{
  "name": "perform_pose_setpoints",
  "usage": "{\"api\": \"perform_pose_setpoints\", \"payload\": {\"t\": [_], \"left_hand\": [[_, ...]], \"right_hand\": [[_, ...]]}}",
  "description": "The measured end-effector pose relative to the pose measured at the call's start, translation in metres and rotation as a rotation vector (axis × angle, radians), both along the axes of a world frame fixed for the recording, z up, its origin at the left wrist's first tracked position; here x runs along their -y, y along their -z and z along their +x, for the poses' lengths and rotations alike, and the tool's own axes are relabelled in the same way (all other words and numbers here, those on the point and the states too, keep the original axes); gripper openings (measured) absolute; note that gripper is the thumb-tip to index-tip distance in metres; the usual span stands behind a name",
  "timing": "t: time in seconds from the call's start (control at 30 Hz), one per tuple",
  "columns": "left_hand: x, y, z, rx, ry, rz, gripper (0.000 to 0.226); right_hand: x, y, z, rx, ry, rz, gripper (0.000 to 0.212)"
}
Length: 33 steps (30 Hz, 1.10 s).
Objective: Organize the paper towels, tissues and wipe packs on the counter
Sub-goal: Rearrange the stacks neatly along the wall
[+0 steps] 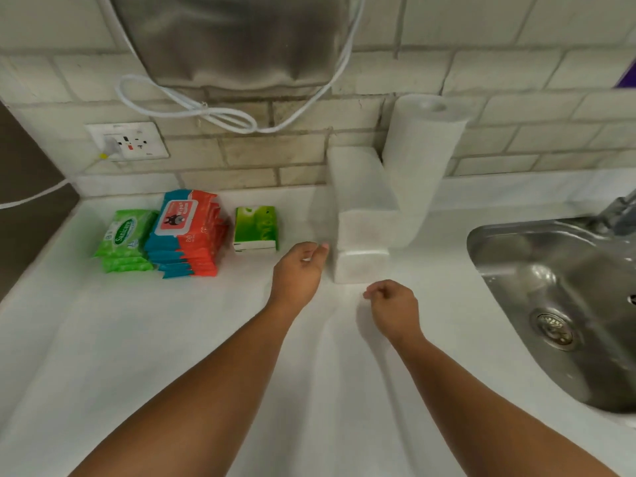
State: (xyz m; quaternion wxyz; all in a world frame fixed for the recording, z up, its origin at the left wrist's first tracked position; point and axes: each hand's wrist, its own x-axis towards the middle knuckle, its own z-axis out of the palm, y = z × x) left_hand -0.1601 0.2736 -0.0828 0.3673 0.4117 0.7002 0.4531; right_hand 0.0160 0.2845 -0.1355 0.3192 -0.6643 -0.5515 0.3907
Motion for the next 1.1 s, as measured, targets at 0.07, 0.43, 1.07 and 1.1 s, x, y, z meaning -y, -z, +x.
{"api": "perform_pose_setpoints", "payload": {"t": [0.07,0.43,1.07,1.1], "left_hand": [[-0.014,-0.014,0.014,0.14,-0.023,0.01,0.032],[-0.06,-0.042,0.054,0.683,-0.088,0.023,0.061],[0.03,-0.039,0.078,0.702,-0.084,0.01,0.045],[0.037,-0.037,0.077,0.7,-0.081,0.019,0.045]], "right_hand": [[-0.017,-0.013,0.018,-0.042,0.103,-0.028,0.025],[-0.101,-0.079,0.013,-0.668,-0.241,-0.257,0.072],[-0.014,-0.084,0.044,-0.638,-0.39,-0.387,0.05],[-0.007,-0.083,0.044,-0.63,-0.396,-0.393,0.05]]}}
